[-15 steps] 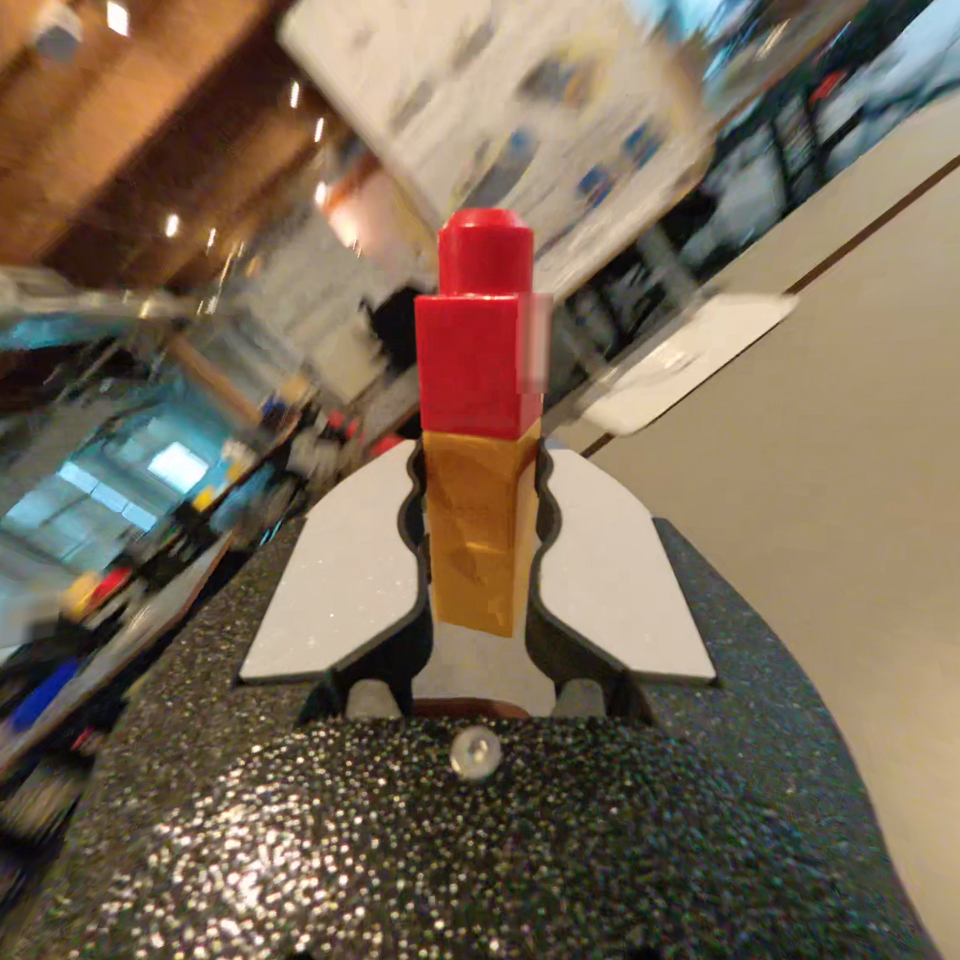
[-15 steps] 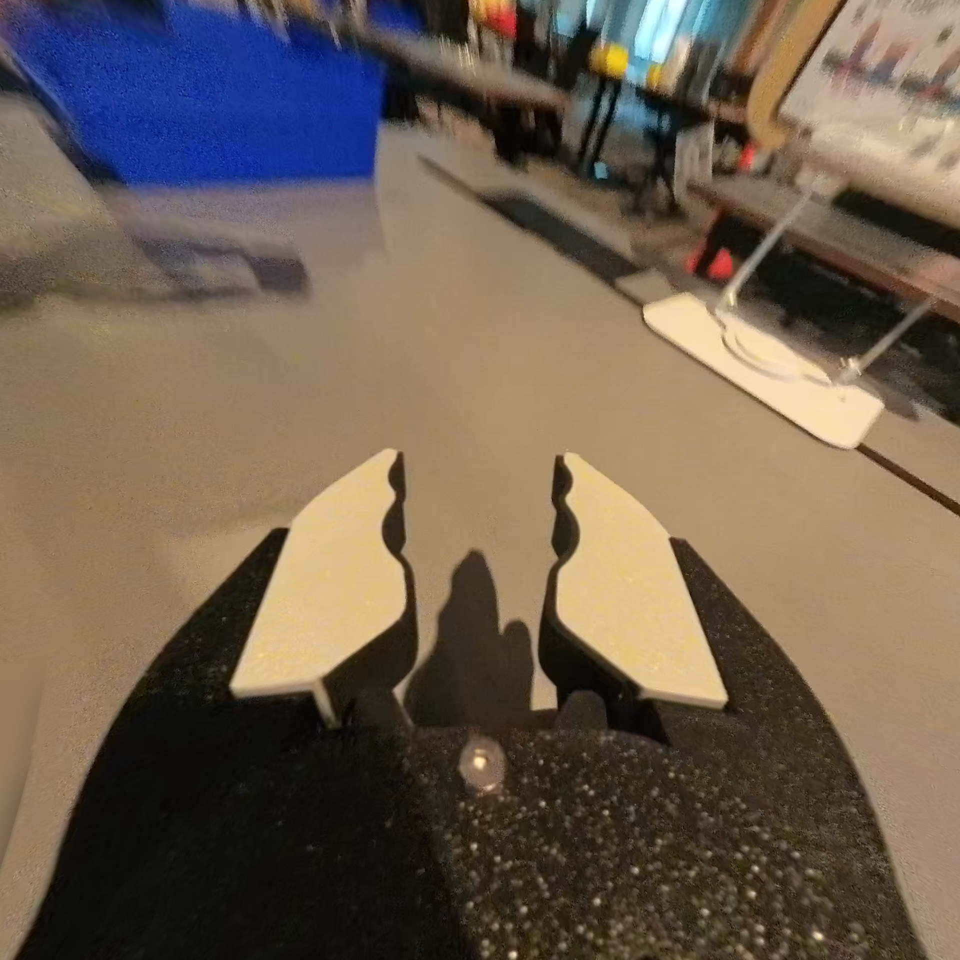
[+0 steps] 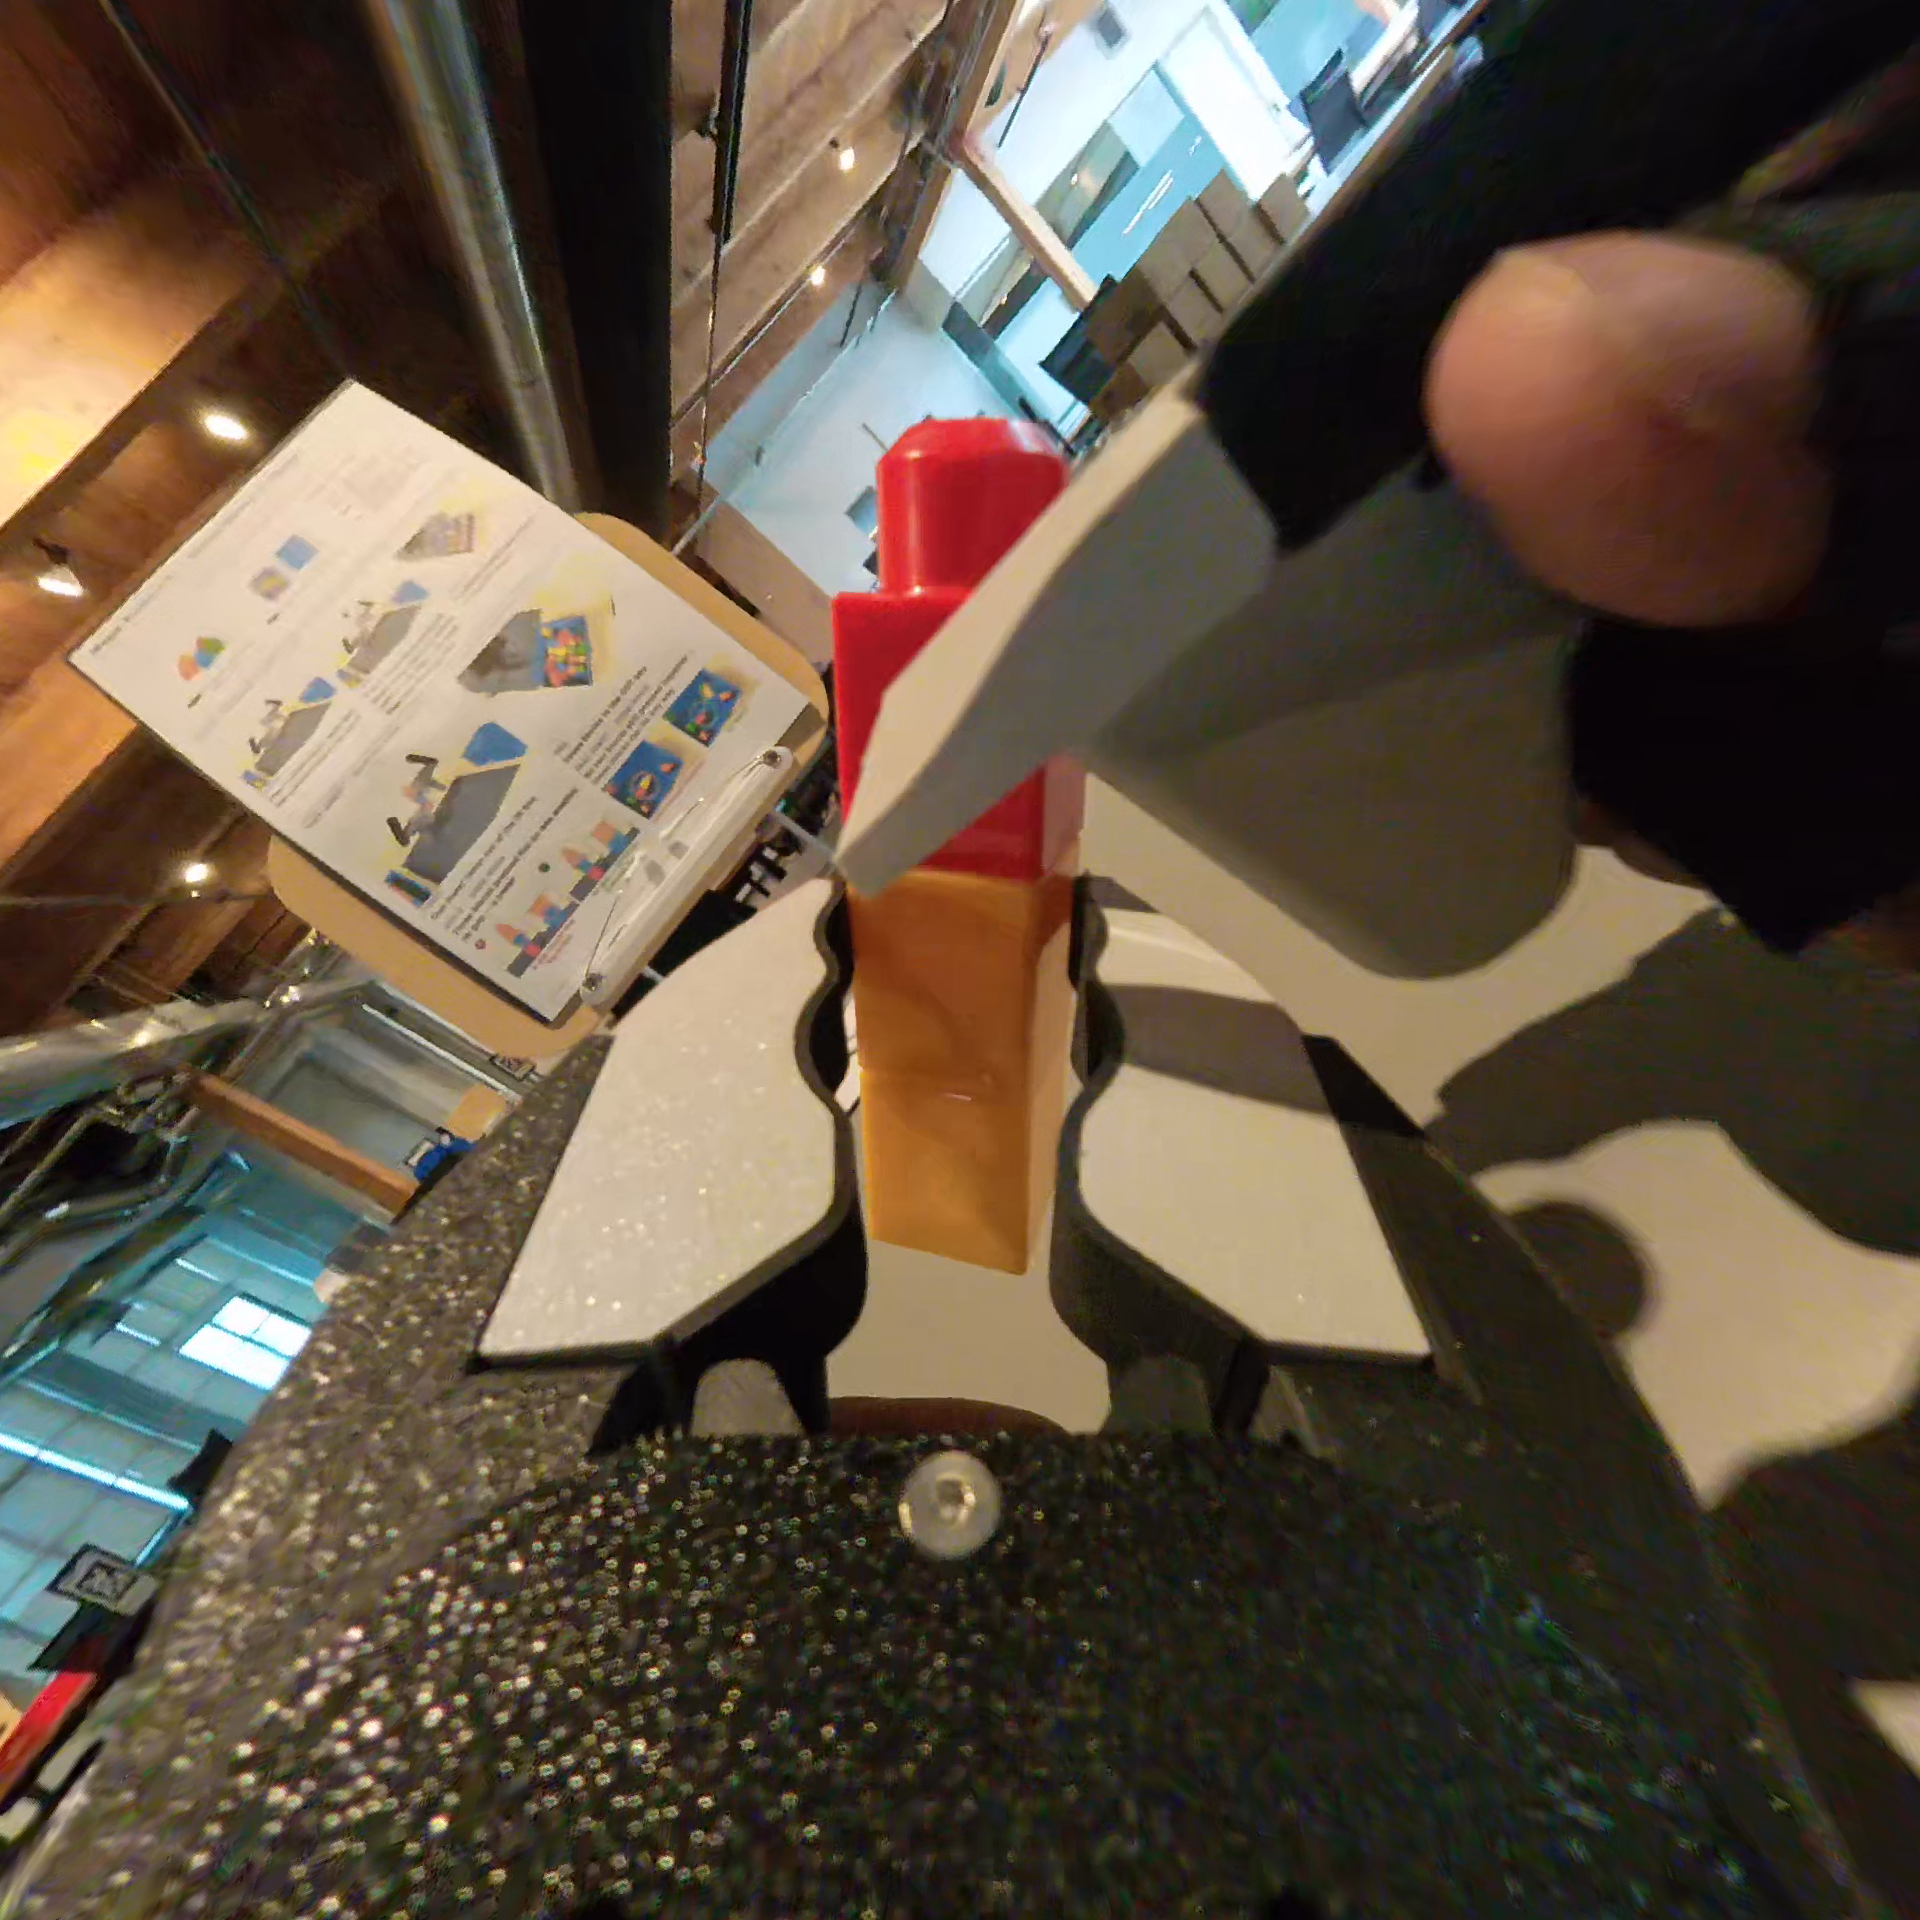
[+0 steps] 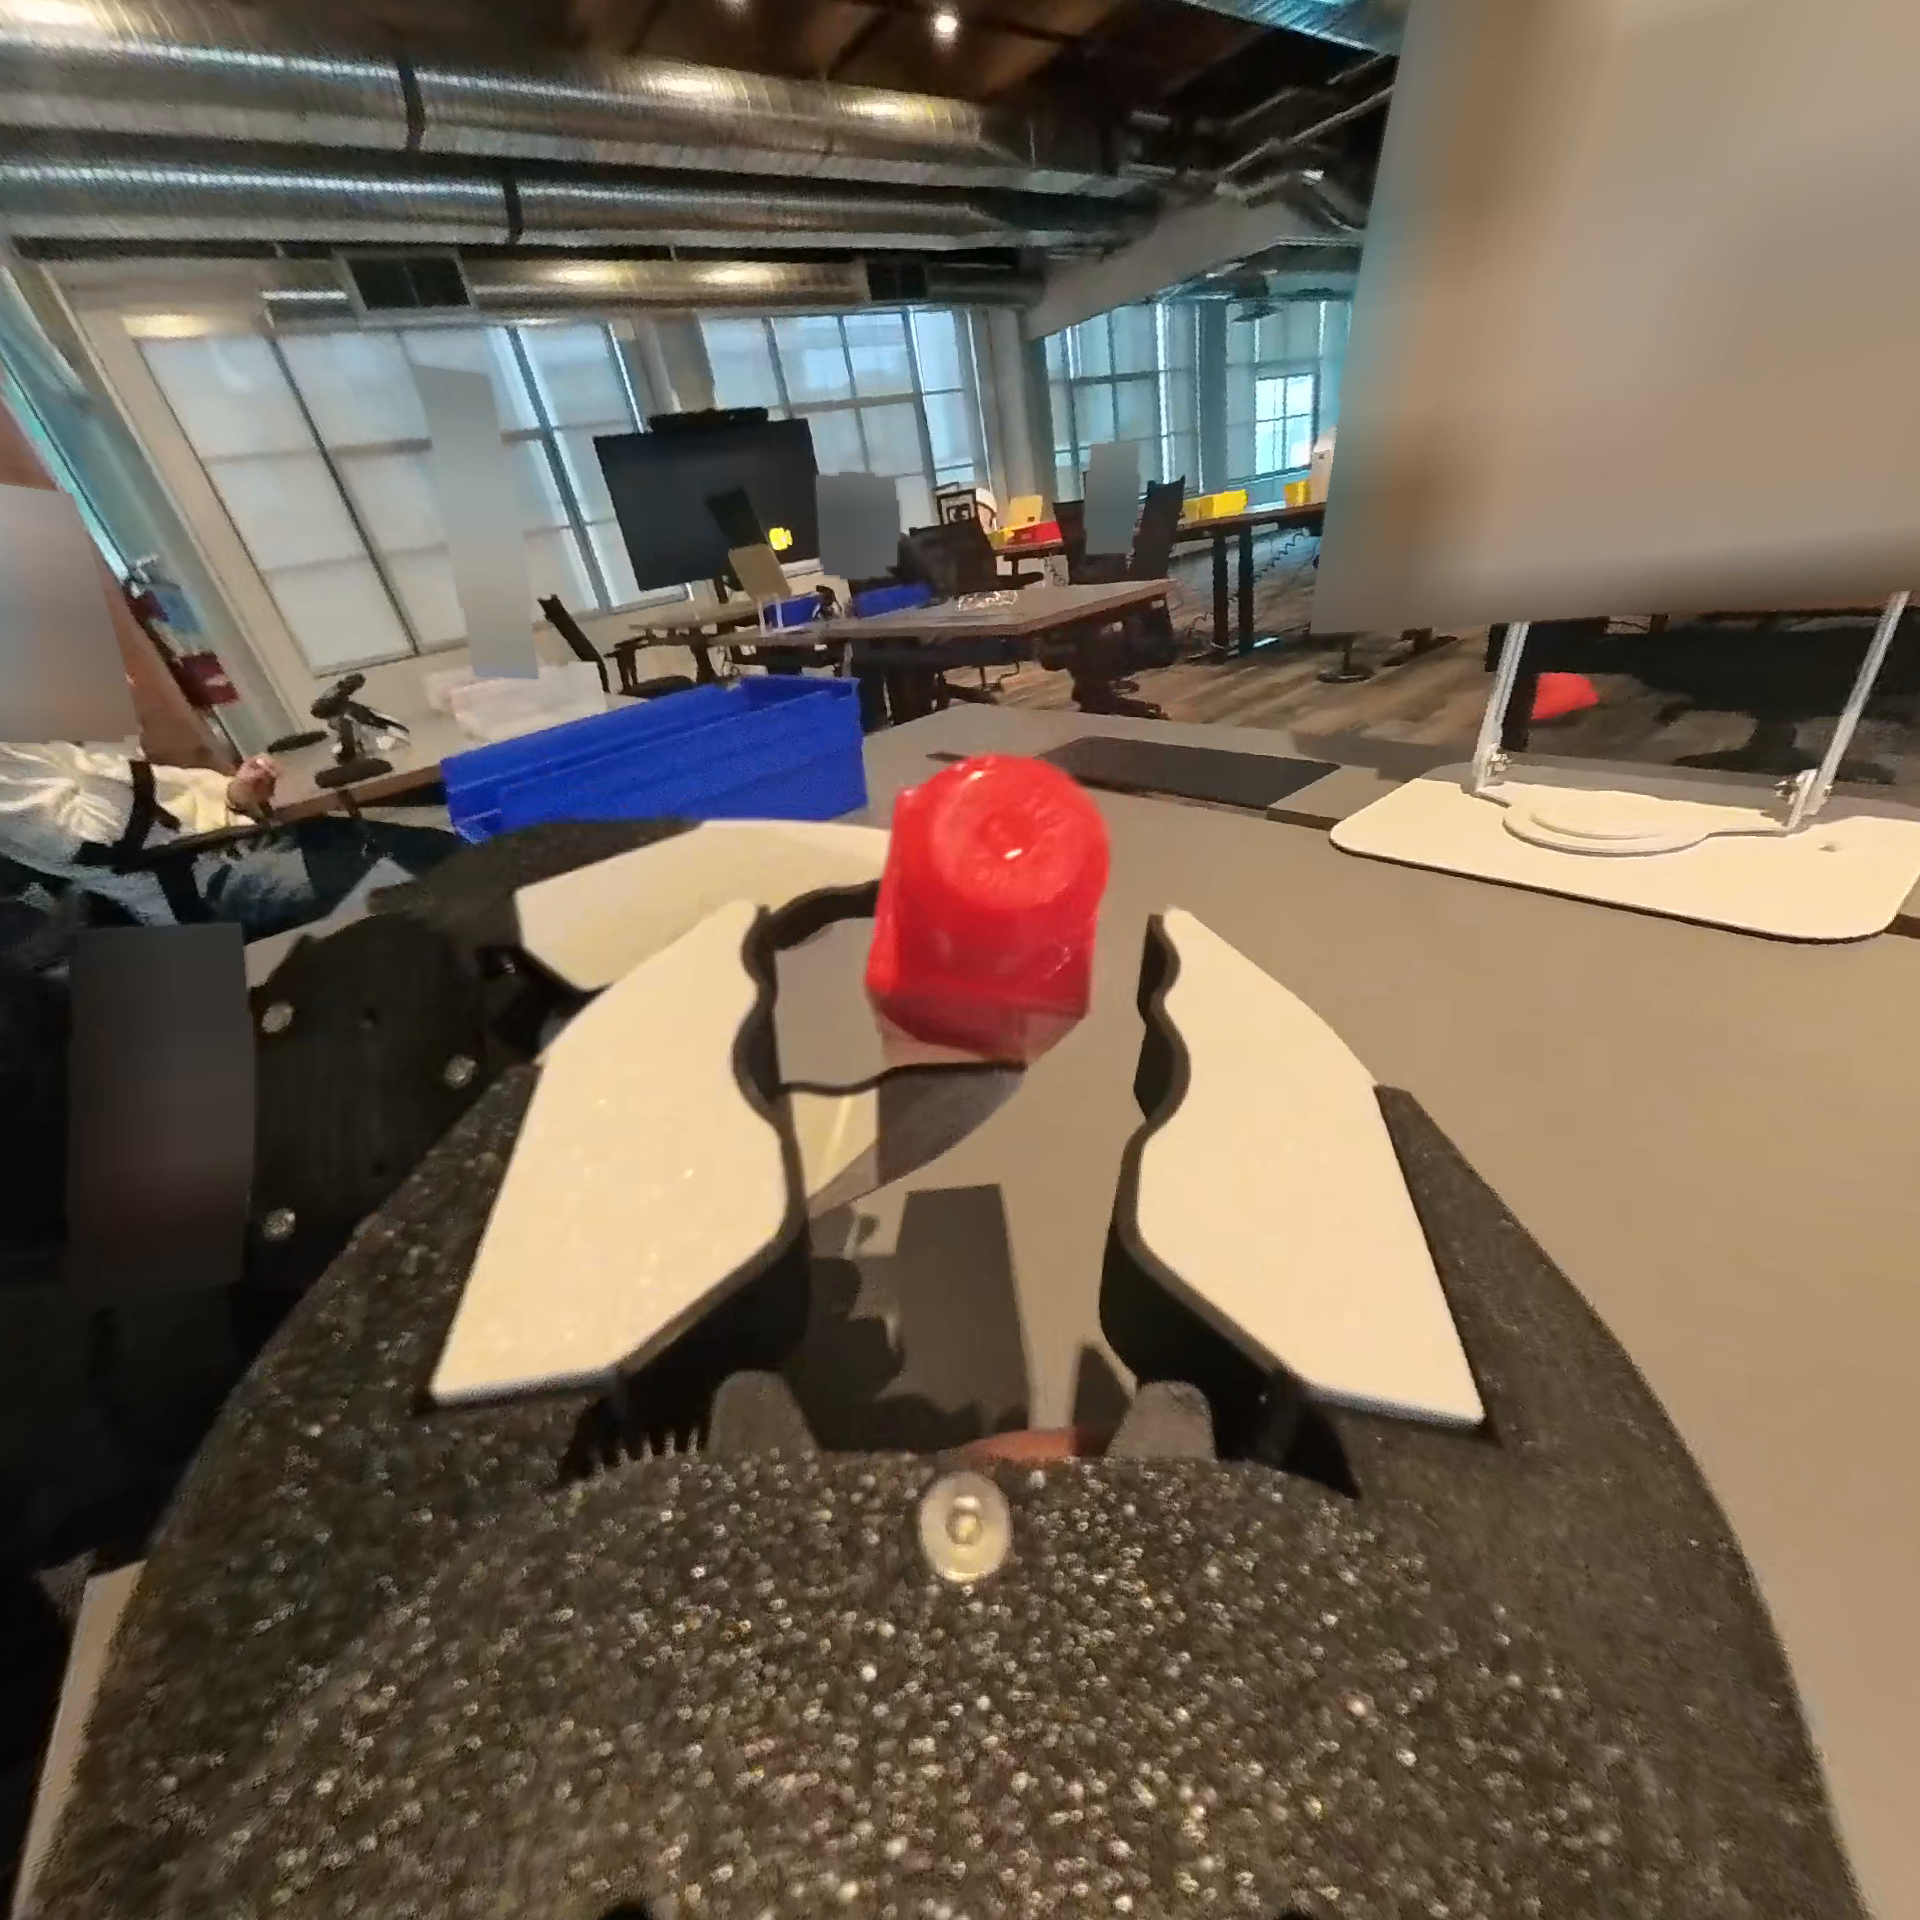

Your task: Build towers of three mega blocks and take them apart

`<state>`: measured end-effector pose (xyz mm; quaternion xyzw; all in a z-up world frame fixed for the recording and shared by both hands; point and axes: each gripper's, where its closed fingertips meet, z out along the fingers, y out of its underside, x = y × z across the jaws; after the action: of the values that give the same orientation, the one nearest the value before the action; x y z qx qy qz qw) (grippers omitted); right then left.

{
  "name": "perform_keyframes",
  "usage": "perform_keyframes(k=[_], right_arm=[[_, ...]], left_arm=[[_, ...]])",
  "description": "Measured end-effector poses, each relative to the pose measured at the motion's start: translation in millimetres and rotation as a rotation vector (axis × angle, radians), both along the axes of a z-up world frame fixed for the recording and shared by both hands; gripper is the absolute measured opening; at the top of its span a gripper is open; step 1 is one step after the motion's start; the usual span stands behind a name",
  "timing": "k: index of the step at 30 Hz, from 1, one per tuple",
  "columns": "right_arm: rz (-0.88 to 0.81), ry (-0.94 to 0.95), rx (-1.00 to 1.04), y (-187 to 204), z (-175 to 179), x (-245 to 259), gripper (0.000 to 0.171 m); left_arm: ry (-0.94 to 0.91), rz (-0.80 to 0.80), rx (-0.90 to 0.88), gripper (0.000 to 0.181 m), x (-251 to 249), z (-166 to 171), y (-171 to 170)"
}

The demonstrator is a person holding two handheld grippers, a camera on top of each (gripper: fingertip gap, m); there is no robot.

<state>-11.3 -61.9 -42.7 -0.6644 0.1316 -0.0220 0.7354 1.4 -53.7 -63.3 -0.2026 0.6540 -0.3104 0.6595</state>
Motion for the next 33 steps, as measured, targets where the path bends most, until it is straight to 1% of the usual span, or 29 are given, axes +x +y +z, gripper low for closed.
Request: perform_keyframes(k=[3,5,9,14,16,17,18,21,24,26,28,29,30,31,32,33], right_arm=[[-0.001,0.001,0.006,0,1,0,0.057],[-0.005,-0.015,0.014,0,2,-1,0.040],[0.030,0.002,0.007,0,2,-4,0.038],[0.156,0.212,0.115,-8,9,0,0.037],[0.127,0.172,0.163,-16,19,4,0.037],[0.085,0.107,0.174,-21,25,7,0.037],[0.008,0.030,0.153,-27,27,13,0.037],[-0.342,-0.252,0.086,-57,39,43,0.038],[-0.662,-0.535,0.157,-107,79,51,0.037],[-0.841,-0.699,0.227,-145,108,48,0.038],[-0.981,-0.796,0.239,-179,125,52,0.037],[-1.043,-0.789,0.193,-194,127,64,0.037],[-1.097,-0.727,0.110,-207,122,86,0.038],[-1.129,-0.612,0.007,-220,109,114,0.038],[-1.120,-0.470,-0.084,-229,90,140,0.039],[-1.086,-0.328,-0.139,-237,70,161,0.052]], left_arm=[[-0.017,-0.019,0.013,0.040,-5,1,-2],[-0.009,-0.033,0.020,0.040,-6,0,-3],[0.000,-0.059,0.016,0.039,-7,-1,-3],[0.020,-0.132,-0.030,0.039,-10,-2,-12],[0.057,-0.087,-0.050,0.038,-5,-7,-6],[0.083,-0.059,-0.057,0.038,-1,-11,1],[0.091,-0.043,-0.080,0.038,1,-12,8],[0.102,-0.039,-0.163,0.038,0,-10,22],[0.109,-0.027,-0.173,0.038,0,-10,29],[0.118,-0.031,-0.174,0.038,0,-12,27],[0.127,-0.035,-0.159,0.038,1,-15,24],[0.130,-0.039,-0.150,0.038,1,-16,22],[0.133,-0.044,-0.145,0.038,0,-17,21],[0.135,-0.048,-0.143,0.038,0,-17,19],[0.138,-0.051,-0.144,0.038,1,-17,18],[0.141,-0.052,-0.146,0.038,1,-18,18]])
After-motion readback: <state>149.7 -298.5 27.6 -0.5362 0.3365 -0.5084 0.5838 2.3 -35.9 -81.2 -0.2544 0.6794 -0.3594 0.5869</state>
